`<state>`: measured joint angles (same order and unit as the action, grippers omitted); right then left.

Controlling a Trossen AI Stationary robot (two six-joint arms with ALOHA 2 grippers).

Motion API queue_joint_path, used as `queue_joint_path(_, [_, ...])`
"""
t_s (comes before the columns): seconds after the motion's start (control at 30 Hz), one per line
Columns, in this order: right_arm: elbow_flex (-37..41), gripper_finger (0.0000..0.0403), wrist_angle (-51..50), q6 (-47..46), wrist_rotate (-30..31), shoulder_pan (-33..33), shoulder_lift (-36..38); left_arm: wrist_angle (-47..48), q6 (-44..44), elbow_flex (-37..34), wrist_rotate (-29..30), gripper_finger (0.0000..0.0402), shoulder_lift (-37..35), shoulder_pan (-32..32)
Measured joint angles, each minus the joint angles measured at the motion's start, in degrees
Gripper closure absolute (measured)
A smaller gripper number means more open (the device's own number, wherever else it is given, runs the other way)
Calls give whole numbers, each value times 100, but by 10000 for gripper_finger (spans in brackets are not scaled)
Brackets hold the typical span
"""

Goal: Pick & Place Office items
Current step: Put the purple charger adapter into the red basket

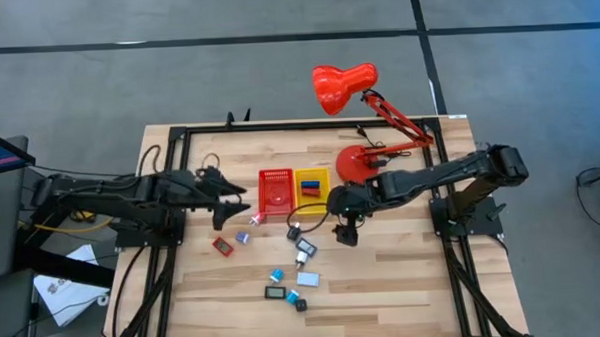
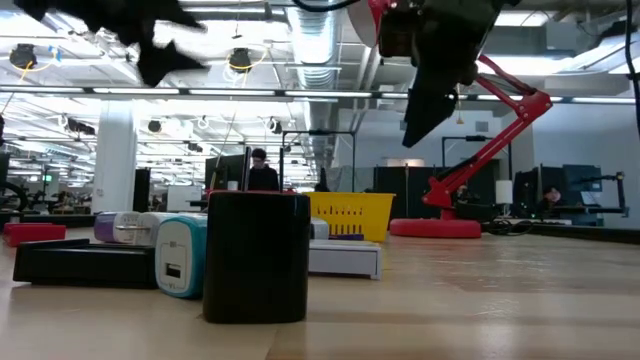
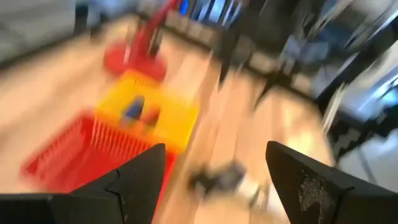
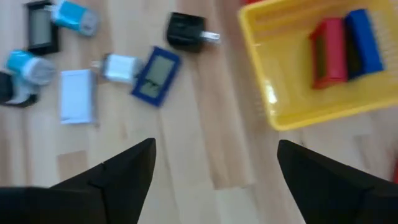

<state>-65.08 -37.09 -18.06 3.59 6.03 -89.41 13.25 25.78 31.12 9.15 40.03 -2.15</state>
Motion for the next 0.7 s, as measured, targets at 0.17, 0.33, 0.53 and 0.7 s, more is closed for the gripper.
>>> queue_joint_path(0.17, [0,74,-18,-20,99,-134,0,582,47,3,-208,128,215,-326])
queue_joint_path(0.33, [0,74,-10,-146,99,-303,0,1302,182,4,-190,128,772,-911])
queue_joint_path(0.53, [0,75,37,-120,95,-477,0,1407,-1013,2,129,128,1671,-1515])
queue_joint_path(0.7, [0,75,67,-107,101,-610,-2,1360,-917,2,199,128,2275,-1478])
